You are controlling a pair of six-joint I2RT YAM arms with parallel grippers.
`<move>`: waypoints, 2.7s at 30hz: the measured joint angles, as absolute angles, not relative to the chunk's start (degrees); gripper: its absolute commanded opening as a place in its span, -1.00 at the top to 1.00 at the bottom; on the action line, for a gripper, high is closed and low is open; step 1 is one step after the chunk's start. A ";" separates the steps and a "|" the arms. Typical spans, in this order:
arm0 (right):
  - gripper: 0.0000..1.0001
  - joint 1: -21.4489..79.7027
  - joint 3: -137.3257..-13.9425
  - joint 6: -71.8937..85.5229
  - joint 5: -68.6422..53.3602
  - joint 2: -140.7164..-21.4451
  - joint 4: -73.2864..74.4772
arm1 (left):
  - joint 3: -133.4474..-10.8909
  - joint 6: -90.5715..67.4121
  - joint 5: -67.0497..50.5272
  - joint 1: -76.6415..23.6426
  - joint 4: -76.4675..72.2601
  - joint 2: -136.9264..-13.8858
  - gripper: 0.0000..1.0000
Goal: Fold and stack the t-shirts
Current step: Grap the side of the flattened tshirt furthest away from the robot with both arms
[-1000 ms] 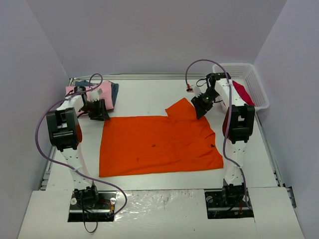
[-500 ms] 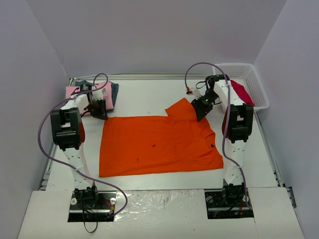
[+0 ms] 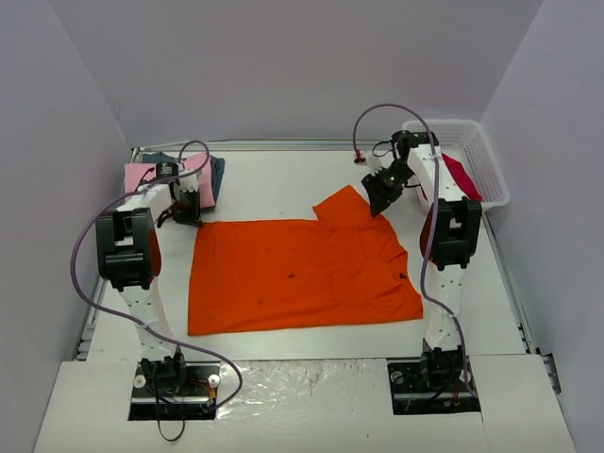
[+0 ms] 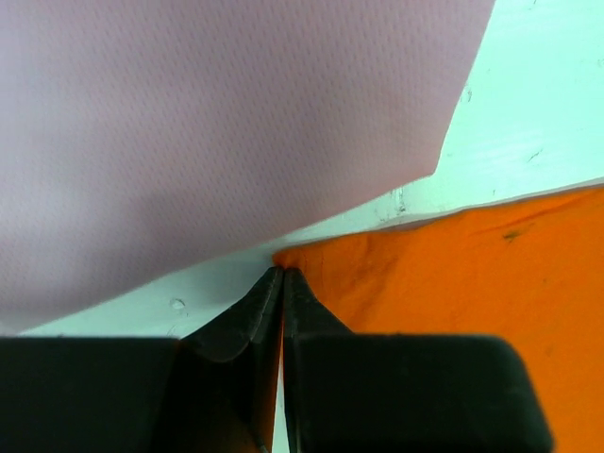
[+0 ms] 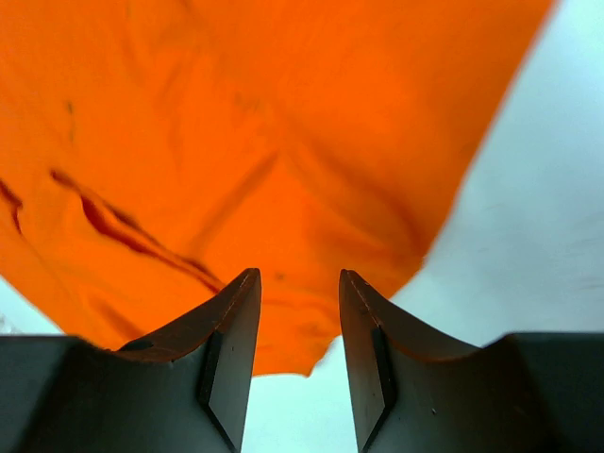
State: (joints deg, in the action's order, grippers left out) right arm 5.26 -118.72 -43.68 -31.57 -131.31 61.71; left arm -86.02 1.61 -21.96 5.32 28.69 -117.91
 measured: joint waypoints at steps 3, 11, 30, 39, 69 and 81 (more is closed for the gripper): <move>0.29 5.10 -124.70 -41.01 -33.06 -132.18 60.16 | -81.71 1.32 -20.97 5.19 25.36 -114.96 0.95; 0.24 4.78 -137.51 -30.11 -36.91 -140.79 53.89 | -77.76 -0.56 -21.78 5.19 23.24 -106.19 0.95; 0.17 3.73 -143.55 -14.52 -40.99 -153.47 41.06 | -75.26 -0.62 -24.12 4.71 21.06 -101.45 0.95; 0.36 3.68 -145.23 -12.38 -42.96 -155.83 38.65 | -75.20 0.08 -24.12 4.71 20.82 -100.71 0.95; 1.00 5.34 -145.56 -12.08 -40.69 -156.57 37.26 | -75.20 1.41 -25.23 4.71 20.99 -100.71 0.95; 1.00 5.21 -144.35 -13.52 -38.46 -154.71 37.26 | -80.31 1.69 -27.53 4.71 24.47 -102.39 0.95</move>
